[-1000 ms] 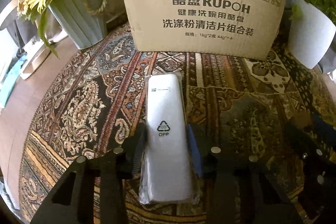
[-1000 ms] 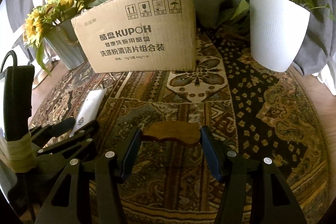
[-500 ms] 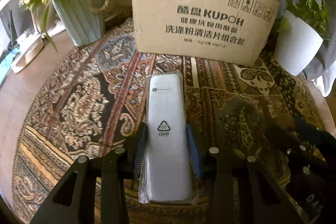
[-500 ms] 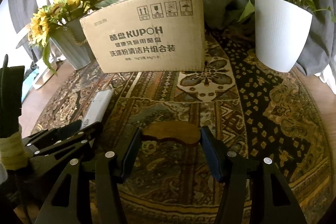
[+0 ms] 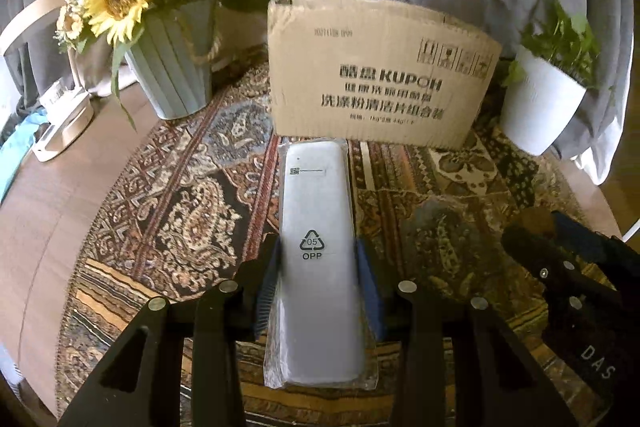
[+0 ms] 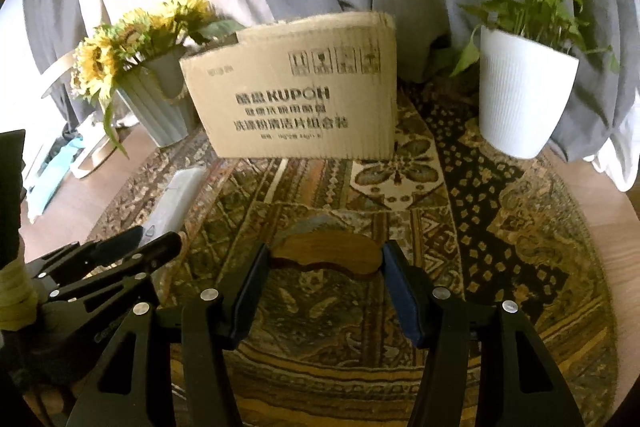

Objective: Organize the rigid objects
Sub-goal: 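Lift both held items and carry them over the cardboard box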

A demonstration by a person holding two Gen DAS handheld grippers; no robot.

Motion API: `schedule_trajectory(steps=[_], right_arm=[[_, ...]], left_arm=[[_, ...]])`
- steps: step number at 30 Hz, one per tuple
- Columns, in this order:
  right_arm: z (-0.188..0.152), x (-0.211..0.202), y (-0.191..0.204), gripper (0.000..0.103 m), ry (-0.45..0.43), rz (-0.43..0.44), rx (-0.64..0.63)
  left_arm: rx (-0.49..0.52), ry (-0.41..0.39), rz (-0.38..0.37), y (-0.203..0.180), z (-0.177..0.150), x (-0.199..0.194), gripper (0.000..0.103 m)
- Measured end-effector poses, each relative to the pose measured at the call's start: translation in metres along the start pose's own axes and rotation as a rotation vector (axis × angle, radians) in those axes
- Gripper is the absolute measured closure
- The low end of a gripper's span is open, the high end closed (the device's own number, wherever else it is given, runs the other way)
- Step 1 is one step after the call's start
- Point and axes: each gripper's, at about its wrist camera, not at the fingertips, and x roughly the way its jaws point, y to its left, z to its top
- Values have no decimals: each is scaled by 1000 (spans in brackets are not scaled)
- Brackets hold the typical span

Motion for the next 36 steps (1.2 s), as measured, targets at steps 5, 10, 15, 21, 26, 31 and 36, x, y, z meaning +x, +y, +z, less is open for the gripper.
schedule_trajectory(steps=[5,10,15,21,26,31,36], right_arm=[[10,-17,9,44,-35,-5,2],[19,-33,18,45,-71,-14,1],[28,-45,23,45,-98,-26,3],[40,-57,28,45,-127,-41,3],[53,-59,29,45,-138,-33,8],[68,-63,31,45,-169,-29,1],[84,-66,32,45,-204,-38,-17]], left_arm=[[9,-39,-7,5,9,-20,65],[18,-59,-33,9,19,-34,65],[35,-79,-50,13,27,-46,65],[62,-102,-64,15,43,-57,65],[68,-120,-76,15,56,-62,65],[60,-151,-81,17,71,-68,65],[67,-184,-78,17,87,-72,65]])
